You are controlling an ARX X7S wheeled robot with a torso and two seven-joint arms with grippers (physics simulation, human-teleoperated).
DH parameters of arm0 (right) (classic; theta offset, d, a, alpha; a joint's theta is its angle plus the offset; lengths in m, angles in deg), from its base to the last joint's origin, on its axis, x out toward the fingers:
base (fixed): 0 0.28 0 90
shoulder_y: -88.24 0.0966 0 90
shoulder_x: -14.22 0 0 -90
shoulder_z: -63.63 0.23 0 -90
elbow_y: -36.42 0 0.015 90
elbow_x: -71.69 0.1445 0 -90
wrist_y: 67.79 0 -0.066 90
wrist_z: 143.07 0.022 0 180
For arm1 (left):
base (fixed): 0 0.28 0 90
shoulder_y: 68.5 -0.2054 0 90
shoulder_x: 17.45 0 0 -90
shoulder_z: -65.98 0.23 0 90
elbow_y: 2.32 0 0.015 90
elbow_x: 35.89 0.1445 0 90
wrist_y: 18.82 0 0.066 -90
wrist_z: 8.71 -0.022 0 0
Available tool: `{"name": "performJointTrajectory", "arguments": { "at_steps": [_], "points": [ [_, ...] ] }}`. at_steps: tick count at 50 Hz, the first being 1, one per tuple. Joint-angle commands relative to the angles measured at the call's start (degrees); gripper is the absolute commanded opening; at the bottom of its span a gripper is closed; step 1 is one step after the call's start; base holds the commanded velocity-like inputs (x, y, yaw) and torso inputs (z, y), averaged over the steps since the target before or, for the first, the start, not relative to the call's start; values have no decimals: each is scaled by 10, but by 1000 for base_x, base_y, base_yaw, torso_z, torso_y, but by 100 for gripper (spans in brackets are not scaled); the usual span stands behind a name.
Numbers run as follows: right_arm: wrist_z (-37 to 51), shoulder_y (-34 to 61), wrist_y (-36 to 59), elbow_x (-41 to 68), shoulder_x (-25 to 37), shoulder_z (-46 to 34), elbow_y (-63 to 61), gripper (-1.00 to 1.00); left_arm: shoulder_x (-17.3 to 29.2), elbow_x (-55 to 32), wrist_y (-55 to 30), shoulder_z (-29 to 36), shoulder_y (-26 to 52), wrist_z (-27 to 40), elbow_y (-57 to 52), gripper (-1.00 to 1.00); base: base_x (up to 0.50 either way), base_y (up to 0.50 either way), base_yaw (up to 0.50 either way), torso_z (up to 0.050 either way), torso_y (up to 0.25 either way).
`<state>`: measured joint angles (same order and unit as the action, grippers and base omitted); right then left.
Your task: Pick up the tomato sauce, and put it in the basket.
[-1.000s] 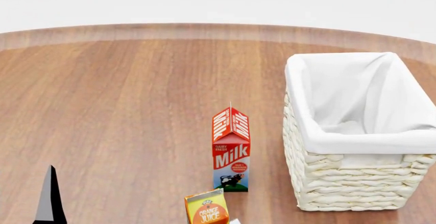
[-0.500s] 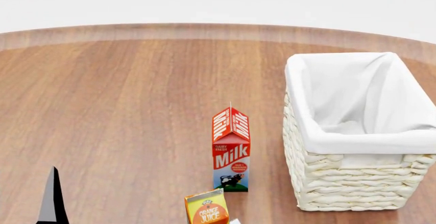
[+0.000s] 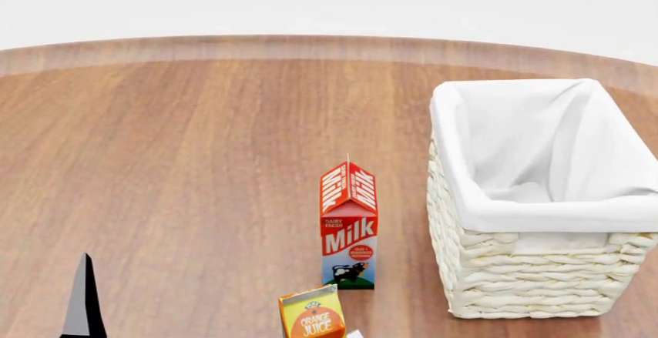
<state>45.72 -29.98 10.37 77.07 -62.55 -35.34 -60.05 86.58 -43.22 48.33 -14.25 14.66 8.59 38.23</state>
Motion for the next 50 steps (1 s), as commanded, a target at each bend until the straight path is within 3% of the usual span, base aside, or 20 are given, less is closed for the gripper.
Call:
{"name": "performJointTrajectory", "arguments": {
  "at_steps": [1, 13, 21, 35, 36, 50],
  "points": [
    [-11, 5, 0, -8, 4, -22, 10, 100, 3, -2, -1, 3, 1, 4, 1, 100, 0, 0, 0, 0, 0],
    [-8, 21, 18, 11, -1, -21, 25, 100, 6, -4, 0, 8, 2, 6, 4, 100, 0, 0, 0, 0, 0],
    [14, 42, 119, 34, -7, -11, 21, 100, 9, -5, 0, 10, 1, 8, 3, 100, 0, 0, 0, 0, 0],
    [17, 42, 127, 32, -2, -20, 18, 100, 12, -11, 1, 10, 1, 13, 2, 100, 0, 0, 0, 0, 0],
    [15, 40, 117, 25, 0, -25, 20, -100, 12, -12, 1, 10, 2, 13, 2, 100, 0, 0, 0, 0, 0],
    [16, 28, 75, 15, 14, -28, -24, -100, 14, -20, 3, 11, 5, 17, 7, 100, 0, 0, 0, 0, 0]
  ]
}}
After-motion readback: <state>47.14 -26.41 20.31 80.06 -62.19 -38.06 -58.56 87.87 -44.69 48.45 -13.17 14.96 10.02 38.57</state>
